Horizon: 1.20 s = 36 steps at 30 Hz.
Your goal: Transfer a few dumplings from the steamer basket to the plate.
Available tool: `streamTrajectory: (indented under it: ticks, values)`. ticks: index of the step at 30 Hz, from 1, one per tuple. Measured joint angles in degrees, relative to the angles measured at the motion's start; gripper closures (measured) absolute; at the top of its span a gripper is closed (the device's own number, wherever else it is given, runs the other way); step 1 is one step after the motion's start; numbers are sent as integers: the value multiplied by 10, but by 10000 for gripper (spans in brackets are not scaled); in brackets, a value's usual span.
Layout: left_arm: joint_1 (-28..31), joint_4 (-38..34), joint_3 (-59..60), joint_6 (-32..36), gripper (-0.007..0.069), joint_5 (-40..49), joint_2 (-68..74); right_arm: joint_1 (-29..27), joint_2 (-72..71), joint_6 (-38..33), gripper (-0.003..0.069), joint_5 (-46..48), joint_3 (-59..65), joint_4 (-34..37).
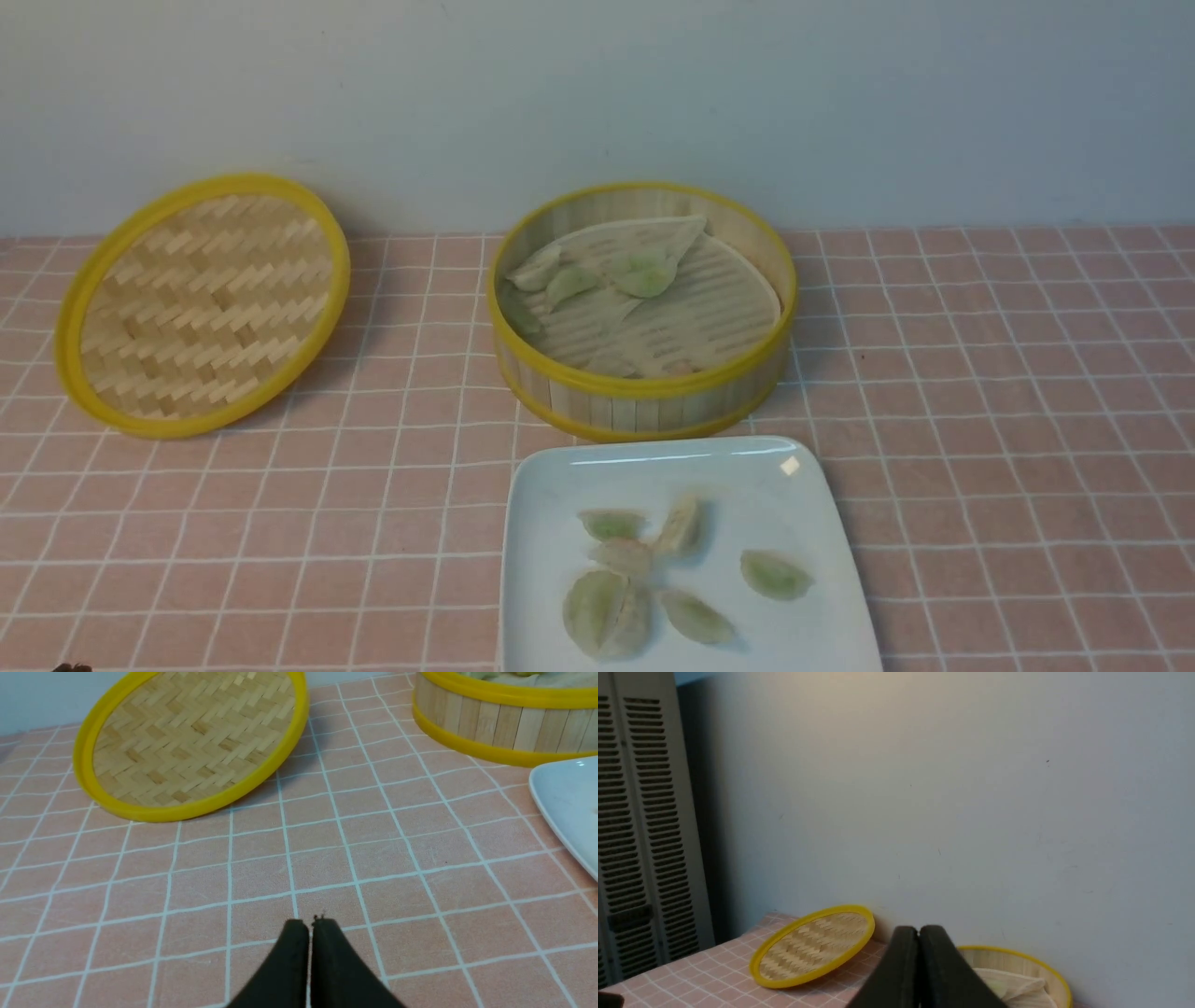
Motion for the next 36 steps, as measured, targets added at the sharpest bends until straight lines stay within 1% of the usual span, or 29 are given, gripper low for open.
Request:
streamTrajectory:
  ticks: [2, 5, 6, 10, 11, 12, 13, 15, 17, 20, 36]
  values:
    - [0, 0, 0, 0, 631, 0, 0, -18, 0, -4, 672, -1, 17, 4]
    - [0, 0, 0, 0, 631, 0, 0, -106, 0, -6, 672, -1, 64, 4]
    - [0, 0, 0, 0, 631, 0, 0, -128, 0, -6, 672, -1, 75, 4]
    - [0, 0, 0, 0, 631, 0, 0, -273, 0, -8, 672, -1, 168, -6]
    - [0, 0, 0, 0, 631, 0, 0, -301, 0, -8, 672, -1, 192, -7]
    - [0, 0, 0, 0, 631, 0, 0, -306, 0, -8, 672, -1, 197, -7]
    - [0, 0, 0, 0, 631, 0, 0, -341, 1, -8, 672, -3, 236, -7]
    - [0, 0, 0, 0, 631, 0, 0, -366, 2, -7, 672, -12, 266, -6]
    - [0, 0, 0, 0, 631, 1, 0, -374, 2, -7, 672, -43, 271, -6]
    - [0, 0, 0, 0, 631, 1, 0, -375, 2, -7, 672, -58, 273, -1]
    - [0, 0, 0, 0, 631, 1, 0, -375, 2, -7, 672, -60, 274, 2]
